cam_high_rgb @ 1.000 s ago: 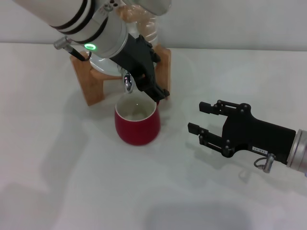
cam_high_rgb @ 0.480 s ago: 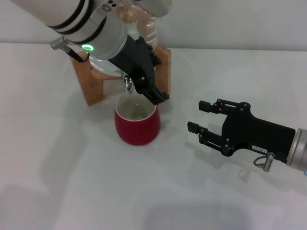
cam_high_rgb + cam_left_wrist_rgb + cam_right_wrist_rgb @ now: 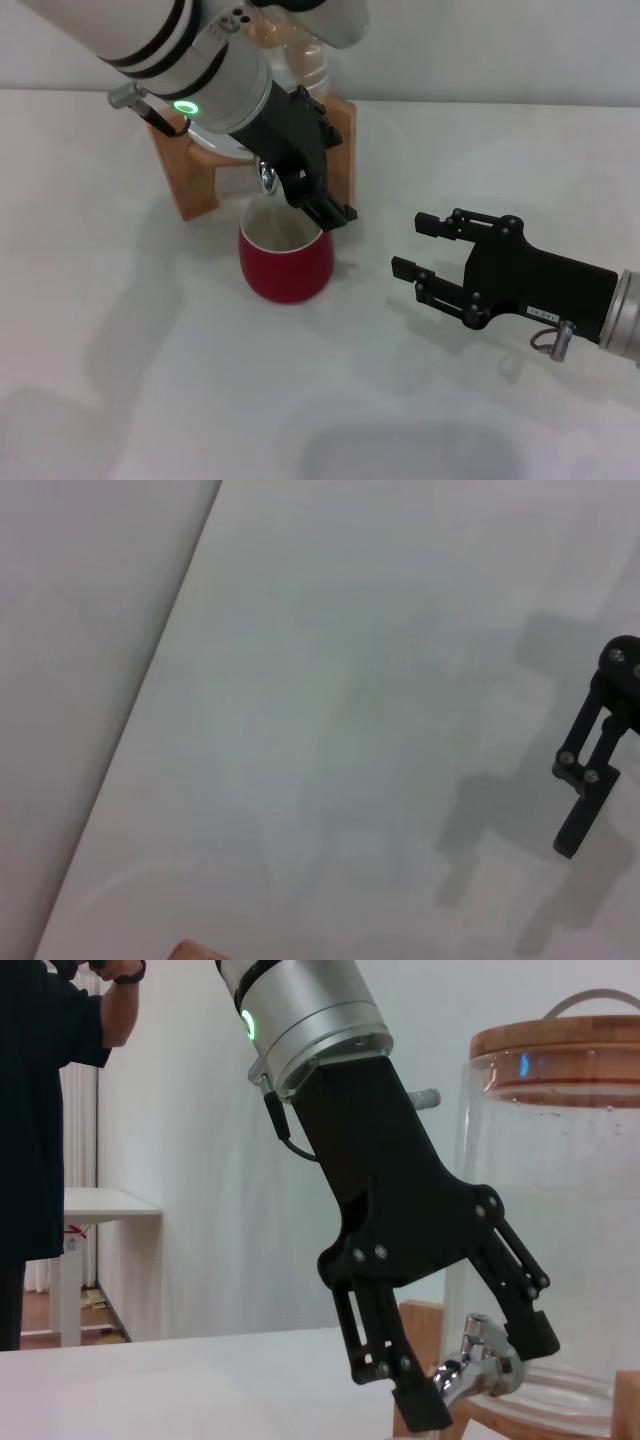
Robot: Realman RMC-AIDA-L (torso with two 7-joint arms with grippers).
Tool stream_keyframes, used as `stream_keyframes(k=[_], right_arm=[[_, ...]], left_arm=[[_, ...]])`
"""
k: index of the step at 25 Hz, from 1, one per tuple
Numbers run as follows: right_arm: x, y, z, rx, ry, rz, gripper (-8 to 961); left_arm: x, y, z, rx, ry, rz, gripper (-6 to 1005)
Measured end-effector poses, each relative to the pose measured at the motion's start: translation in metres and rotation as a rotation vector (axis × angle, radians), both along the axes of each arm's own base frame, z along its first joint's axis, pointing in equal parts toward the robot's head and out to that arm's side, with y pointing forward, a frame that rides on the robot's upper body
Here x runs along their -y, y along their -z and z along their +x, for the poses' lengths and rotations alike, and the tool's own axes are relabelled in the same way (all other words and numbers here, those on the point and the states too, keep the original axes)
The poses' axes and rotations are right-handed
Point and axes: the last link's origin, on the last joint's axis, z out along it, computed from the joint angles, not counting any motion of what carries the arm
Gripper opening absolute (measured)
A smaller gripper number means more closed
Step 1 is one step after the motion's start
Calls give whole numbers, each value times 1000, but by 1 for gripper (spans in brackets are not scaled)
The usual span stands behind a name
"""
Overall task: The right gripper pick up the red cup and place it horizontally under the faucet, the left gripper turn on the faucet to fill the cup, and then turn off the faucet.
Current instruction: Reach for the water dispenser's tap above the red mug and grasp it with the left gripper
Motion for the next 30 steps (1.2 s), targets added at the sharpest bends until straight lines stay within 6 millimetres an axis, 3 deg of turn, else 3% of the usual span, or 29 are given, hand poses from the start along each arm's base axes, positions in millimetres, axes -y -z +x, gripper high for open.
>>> stream_keyframes(k=[18, 30], right_arm=[[8, -2, 6, -12, 5, -11, 528], [13, -4, 9, -24, 1, -8, 528]], left_arm=[[6, -4, 9, 15, 26, 35, 887], [-3, 0, -2, -4, -11, 69, 887]])
